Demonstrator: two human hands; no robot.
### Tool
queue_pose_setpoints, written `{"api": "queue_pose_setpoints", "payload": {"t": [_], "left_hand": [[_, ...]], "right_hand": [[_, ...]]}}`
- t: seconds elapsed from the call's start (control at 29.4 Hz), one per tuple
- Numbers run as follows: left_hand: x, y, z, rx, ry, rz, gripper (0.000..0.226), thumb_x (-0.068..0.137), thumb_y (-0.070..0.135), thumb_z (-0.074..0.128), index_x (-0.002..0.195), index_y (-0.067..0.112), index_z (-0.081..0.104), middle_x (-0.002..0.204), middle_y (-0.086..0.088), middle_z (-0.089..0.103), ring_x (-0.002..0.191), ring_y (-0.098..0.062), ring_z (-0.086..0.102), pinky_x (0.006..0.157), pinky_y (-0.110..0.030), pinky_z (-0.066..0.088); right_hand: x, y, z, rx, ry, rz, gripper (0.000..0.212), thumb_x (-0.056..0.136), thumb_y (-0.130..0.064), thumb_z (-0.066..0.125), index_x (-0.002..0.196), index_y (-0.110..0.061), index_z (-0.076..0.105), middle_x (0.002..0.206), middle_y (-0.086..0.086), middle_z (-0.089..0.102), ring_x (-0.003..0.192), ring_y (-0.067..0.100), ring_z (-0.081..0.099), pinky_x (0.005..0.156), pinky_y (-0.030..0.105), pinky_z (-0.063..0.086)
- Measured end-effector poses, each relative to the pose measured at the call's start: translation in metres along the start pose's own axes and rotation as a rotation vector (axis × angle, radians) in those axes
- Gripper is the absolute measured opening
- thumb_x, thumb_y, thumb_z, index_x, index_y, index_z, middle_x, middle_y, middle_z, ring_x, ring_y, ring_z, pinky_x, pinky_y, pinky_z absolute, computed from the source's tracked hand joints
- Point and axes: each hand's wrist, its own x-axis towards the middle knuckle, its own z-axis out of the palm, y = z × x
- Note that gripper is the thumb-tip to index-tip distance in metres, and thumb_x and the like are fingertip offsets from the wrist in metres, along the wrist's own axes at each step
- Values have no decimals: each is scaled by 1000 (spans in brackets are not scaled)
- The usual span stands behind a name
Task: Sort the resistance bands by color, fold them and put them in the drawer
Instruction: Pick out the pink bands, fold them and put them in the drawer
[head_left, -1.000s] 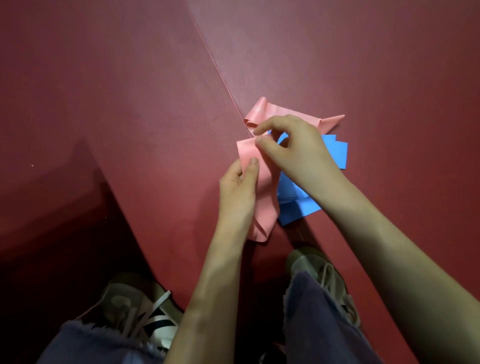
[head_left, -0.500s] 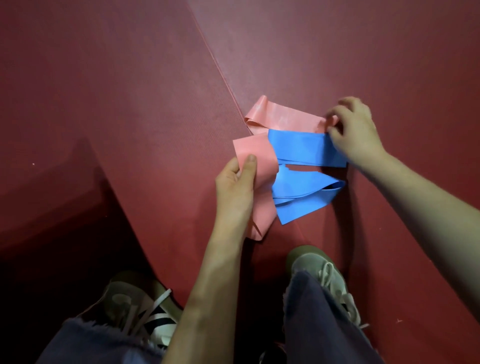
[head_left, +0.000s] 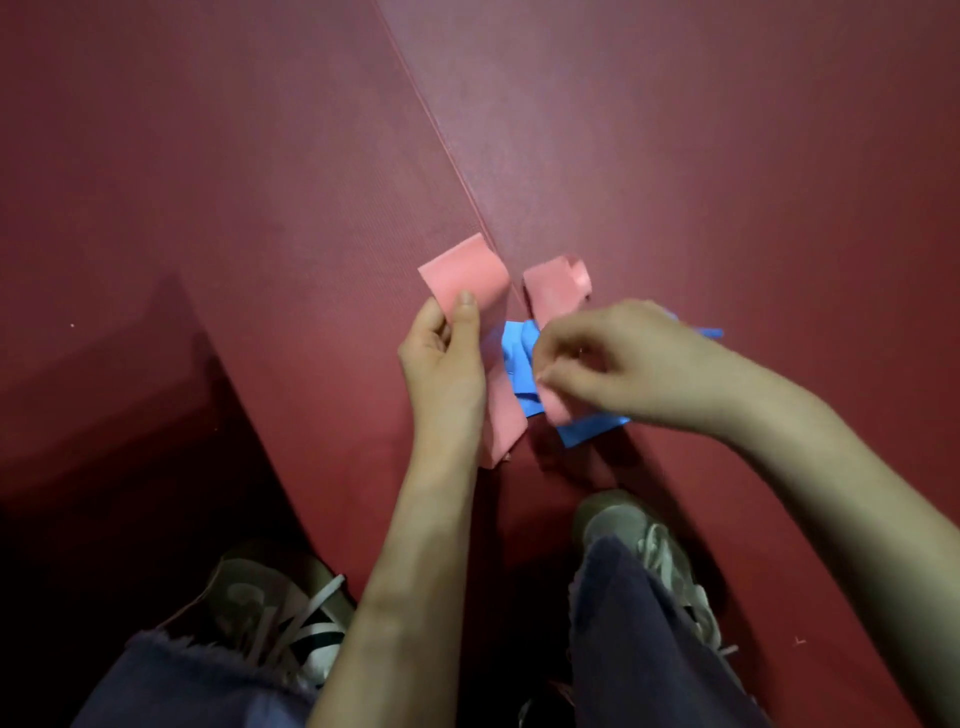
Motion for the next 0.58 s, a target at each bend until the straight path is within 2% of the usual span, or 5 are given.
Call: {"api": "queue_pose_setpoints", "payload": {"t": [0.1, 0.17, 0.27, 0.44, 0.58], "left_hand": [[1, 4, -2, -26, -21, 29, 29, 93, 5, 46, 69, 20, 56, 56, 17, 59, 66, -1, 49, 64, -18, 42], [2, 6, -3, -17, -57, 29, 32, 93, 4, 44, 65, 18, 50, 47, 16, 53, 53, 7, 43, 54, -11, 36], [-3, 11, -1, -35, -182, -29, 30, 92, -1, 43, 67, 15, 48, 53, 6, 50, 54, -6, 44, 51, -19, 36], [-14, 16, 12, -138, -326, -137, 26, 80, -14, 50, 86, 9, 60, 56, 11, 67, 54, 2, 60, 51, -12, 48], [-13, 9, 12, -151, -311, -161, 18, 84, 2, 55, 98, 9, 63, 64, 8, 69, 59, -1, 62, 56, -15, 51]], "right_hand": [[-10, -24, -3, 164, -319, -39, 22, 81, -10, 56, 70, -29, 57, 65, -10, 60, 62, 1, 51, 58, 12, 38], [-13, -33, -7, 288, -384, -83, 17, 82, -11, 59, 74, -25, 61, 65, -6, 62, 58, -1, 51, 56, 13, 40], [-5, -33, -11, 421, -140, -167, 15, 82, -6, 61, 77, -21, 61, 62, -14, 57, 59, -8, 51, 59, 6, 38], [24, -15, -8, 394, 454, -60, 7, 73, -22, 58, 77, -25, 61, 70, -11, 55, 64, -8, 50, 64, 4, 34], [37, -7, -3, 301, 537, 95, 7, 76, -22, 67, 79, -29, 67, 77, -2, 47, 69, 3, 44, 70, 19, 36]]}}
